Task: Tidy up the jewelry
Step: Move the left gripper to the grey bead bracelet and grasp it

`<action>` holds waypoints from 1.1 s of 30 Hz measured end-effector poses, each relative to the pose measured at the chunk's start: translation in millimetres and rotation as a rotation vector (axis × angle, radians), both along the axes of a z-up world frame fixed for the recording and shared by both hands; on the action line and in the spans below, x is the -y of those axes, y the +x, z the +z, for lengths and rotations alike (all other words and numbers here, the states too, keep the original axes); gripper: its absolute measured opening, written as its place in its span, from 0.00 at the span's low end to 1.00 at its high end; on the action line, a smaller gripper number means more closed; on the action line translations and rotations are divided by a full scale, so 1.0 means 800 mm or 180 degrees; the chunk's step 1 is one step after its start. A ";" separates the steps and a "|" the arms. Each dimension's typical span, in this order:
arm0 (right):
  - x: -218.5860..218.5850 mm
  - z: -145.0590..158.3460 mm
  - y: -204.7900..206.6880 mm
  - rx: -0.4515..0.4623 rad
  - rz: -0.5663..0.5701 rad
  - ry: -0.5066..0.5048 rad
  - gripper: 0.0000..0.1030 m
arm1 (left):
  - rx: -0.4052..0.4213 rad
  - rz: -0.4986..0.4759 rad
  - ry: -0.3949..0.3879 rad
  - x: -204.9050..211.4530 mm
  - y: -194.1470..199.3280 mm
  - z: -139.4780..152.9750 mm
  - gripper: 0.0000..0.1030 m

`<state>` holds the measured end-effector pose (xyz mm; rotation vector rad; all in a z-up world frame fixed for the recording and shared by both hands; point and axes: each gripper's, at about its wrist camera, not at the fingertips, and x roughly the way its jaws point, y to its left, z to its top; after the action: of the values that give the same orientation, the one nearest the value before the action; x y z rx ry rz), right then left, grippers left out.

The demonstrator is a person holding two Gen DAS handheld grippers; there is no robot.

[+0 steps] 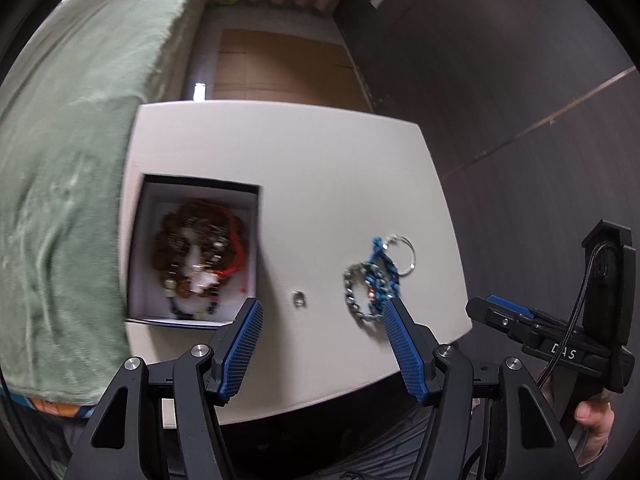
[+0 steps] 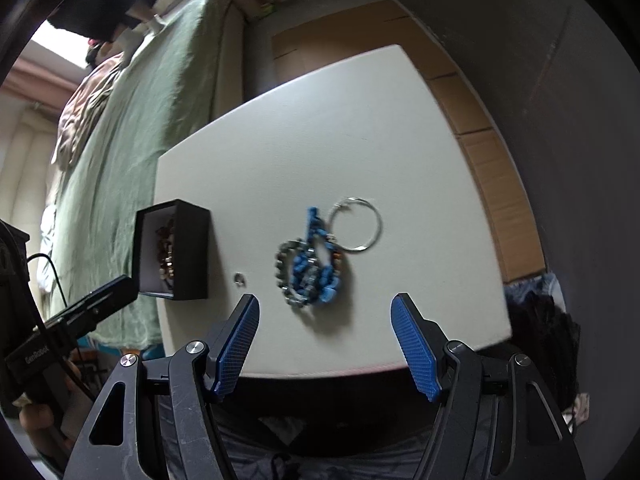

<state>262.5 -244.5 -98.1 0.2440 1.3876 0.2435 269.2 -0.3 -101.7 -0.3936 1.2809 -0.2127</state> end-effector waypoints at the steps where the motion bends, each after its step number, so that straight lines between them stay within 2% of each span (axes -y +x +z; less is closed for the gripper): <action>1: 0.006 -0.002 -0.001 -0.0005 -0.0026 -0.0003 0.67 | -0.0012 -0.0052 -0.0008 0.008 0.001 -0.004 0.62; 5: 0.024 -0.010 -0.007 -0.0059 -0.0129 -0.0055 0.67 | -0.0106 -0.0179 -0.0026 0.032 0.008 -0.020 0.59; 7: 0.033 -0.012 -0.010 -0.0051 -0.0179 -0.0061 0.67 | -0.0147 -0.0241 -0.0039 0.044 0.012 -0.027 0.50; 11: 0.050 -0.018 -0.016 -0.0039 -0.0263 -0.0133 0.66 | -0.0144 -0.0335 -0.0076 0.064 0.016 -0.032 0.38; 13: 0.058 -0.022 -0.018 -0.0061 -0.0305 -0.0152 0.66 | -0.0186 -0.0411 -0.0028 0.078 0.020 -0.039 0.27; 15: 0.068 -0.025 -0.020 -0.0063 -0.0351 -0.0158 0.66 | -0.0243 -0.0457 -0.0059 0.088 0.023 -0.047 0.21; 23: 0.099 -0.037 -0.030 -0.0175 -0.0524 -0.0207 0.66 | -0.0352 -0.0613 -0.0075 0.120 0.036 -0.074 0.14; 29: 0.118 -0.043 -0.038 -0.0263 -0.0637 -0.0266 0.66 | -0.0424 -0.0646 -0.0226 0.132 0.048 -0.087 0.12; 33: 0.127 -0.044 -0.040 -0.0290 -0.0697 -0.0306 0.66 | -0.0513 -0.0687 -0.0181 0.140 0.057 -0.101 0.12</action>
<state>230.5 -346.0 -133.6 0.3278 1.4457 -0.0160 314.9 -112.3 -182.5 -0.3256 1.4793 -0.4071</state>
